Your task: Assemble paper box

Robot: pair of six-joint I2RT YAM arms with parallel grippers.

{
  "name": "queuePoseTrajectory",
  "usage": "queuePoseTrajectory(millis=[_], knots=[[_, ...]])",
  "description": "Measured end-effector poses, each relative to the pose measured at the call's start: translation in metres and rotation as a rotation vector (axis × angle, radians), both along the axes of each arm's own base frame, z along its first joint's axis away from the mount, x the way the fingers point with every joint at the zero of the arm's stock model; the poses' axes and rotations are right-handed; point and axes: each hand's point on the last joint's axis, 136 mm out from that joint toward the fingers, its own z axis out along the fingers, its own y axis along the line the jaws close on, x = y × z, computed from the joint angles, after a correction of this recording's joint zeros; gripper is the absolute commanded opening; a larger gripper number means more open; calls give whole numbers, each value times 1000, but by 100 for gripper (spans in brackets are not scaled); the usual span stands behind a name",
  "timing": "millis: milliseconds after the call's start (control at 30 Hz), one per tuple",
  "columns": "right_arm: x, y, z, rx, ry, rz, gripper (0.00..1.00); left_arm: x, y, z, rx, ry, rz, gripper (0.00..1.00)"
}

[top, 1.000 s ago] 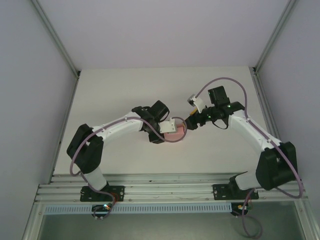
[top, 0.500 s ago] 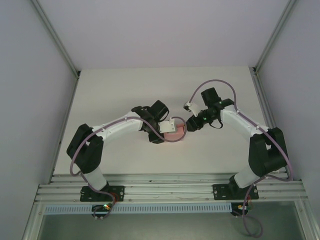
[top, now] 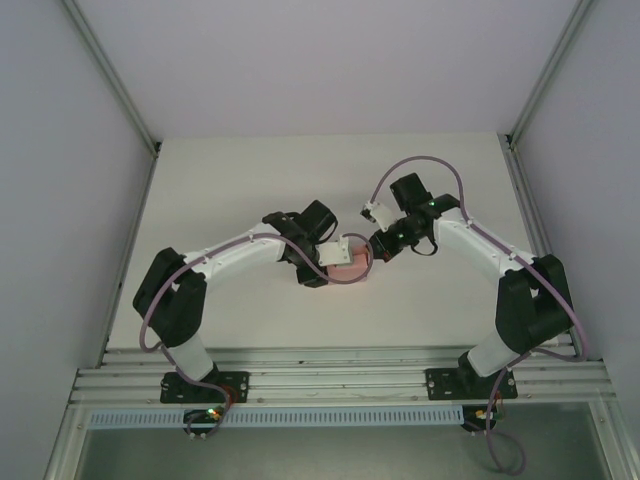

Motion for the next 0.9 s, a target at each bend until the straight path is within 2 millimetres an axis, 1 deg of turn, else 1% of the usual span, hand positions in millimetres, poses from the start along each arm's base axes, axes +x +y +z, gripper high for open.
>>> queuePoseTrajectory(millis=[233,367,467,567,700,900], knots=[[0,3,3,54,159,-230,0,0,-1,1,-3,-1,-1,32],[2,10,7,121,259,-352,0,1,2,2,6,-12,4,32],[5,15,6,175,322,-416,0,2,6,3,24,-20,14,32],[5,17,4,186,355,-448,0,2,9,2,37,-21,17,32],[8,17,0,188,327,-455,0,3,9,2,39,-24,26,32],[8,18,-3,249,171,-410,0,4,10,1,37,-21,37,33]])
